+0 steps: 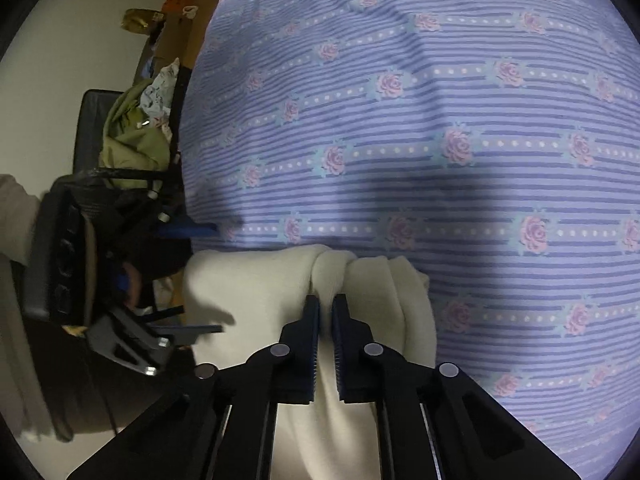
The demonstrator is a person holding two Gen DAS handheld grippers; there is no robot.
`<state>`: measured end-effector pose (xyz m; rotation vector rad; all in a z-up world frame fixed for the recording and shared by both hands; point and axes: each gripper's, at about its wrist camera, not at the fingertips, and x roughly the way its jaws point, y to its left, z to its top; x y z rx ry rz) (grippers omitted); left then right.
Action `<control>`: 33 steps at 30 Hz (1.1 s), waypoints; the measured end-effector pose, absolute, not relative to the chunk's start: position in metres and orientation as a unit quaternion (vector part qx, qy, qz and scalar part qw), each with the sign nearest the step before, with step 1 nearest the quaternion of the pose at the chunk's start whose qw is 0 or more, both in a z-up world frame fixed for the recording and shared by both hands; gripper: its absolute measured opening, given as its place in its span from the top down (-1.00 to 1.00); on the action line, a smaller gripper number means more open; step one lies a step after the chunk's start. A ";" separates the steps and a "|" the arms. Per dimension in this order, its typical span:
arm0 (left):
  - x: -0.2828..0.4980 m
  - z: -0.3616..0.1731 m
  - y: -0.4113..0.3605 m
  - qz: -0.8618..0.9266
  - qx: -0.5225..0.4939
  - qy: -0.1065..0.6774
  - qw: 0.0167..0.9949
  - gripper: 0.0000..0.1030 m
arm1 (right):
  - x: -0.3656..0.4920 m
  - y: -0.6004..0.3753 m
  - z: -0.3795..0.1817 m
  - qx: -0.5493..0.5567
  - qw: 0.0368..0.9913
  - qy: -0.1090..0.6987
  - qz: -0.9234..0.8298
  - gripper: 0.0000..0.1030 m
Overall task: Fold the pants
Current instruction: 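Pinch the sweatpants edge with the right tool while the left tool hovers above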
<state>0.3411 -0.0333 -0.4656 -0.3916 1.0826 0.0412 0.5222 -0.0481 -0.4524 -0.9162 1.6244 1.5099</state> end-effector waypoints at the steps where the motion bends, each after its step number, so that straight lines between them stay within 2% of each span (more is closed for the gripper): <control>1: 0.340 -0.468 -0.035 0.019 -0.188 0.513 0.837 -0.46 | 0.524 -0.048 -0.447 -0.347 0.369 0.630 0.588 0.87; 7: 0.343 -0.475 -0.040 0.014 -0.217 0.509 0.833 -0.46 | 0.548 -0.048 -0.406 -0.292 0.446 0.606 0.590 0.93; 12: 0.345 -0.477 -0.049 0.010 -0.205 0.510 0.835 -0.46 | 0.577 -0.063 -0.448 -0.284 0.469 0.648 0.528 0.93; 16: 0.345 -0.480 -0.043 0.013 -0.219 0.514 0.830 -0.46 | 0.580 -0.063 -0.456 -0.253 0.458 0.661 0.537 0.90; 18: 0.343 -0.478 -0.042 0.014 -0.217 0.511 0.832 -0.46 | 0.572 -0.052 -0.453 -0.269 0.447 0.652 0.551 0.80; 20: 0.342 -0.477 -0.044 0.016 -0.214 0.509 0.834 -0.46 | 0.565 -0.036 -0.456 -0.313 0.429 0.641 0.554 0.25; 22: 0.341 -0.477 -0.043 0.018 -0.222 0.508 0.832 -0.46 | 0.562 -0.027 -0.461 -0.332 0.412 0.639 0.558 0.12; 25: 0.341 -0.479 -0.041 0.022 -0.231 0.507 0.830 -0.46 | 0.548 -0.005 -0.482 -0.374 0.346 0.659 0.554 0.13; 27: 0.340 -0.479 -0.039 0.023 -0.236 0.507 0.829 -0.46 | 0.544 0.004 -0.494 -0.397 0.315 0.671 0.542 0.23; 31: 0.339 -0.476 -0.032 0.027 -0.239 0.498 0.833 -0.46 | 0.528 0.012 -0.496 -0.435 0.254 0.670 0.545 0.76; 33: 0.339 -0.475 -0.027 0.027 -0.242 0.495 0.834 -0.46 | 0.523 0.012 -0.491 -0.452 0.239 0.666 0.543 0.81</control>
